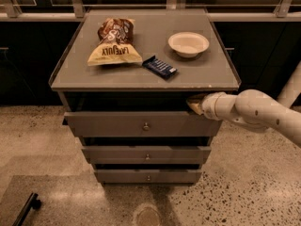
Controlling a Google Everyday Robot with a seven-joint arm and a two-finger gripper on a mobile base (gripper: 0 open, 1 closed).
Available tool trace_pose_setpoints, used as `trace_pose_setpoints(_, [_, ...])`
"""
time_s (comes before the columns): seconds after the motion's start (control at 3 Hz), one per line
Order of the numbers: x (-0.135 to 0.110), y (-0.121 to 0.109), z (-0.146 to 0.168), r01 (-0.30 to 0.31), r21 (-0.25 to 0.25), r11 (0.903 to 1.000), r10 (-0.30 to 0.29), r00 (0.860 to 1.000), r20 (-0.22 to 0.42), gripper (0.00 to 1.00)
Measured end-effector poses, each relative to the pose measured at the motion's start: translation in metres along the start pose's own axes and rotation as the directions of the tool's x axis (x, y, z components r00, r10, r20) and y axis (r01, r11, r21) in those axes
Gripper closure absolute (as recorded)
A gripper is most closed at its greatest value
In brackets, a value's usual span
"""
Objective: Open top drawer
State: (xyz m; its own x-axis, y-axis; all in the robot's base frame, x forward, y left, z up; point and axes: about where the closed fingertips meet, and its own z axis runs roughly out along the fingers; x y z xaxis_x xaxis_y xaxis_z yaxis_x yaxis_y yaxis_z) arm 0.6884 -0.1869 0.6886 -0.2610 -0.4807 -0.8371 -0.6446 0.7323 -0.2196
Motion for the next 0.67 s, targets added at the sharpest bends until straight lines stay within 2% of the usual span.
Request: trace_pose_setpoints(0.67, [0.0165, 0.011, 0.0014, 0.027, -0.085, 0.996, -0.037, 0.992, -0.117, 1.0])
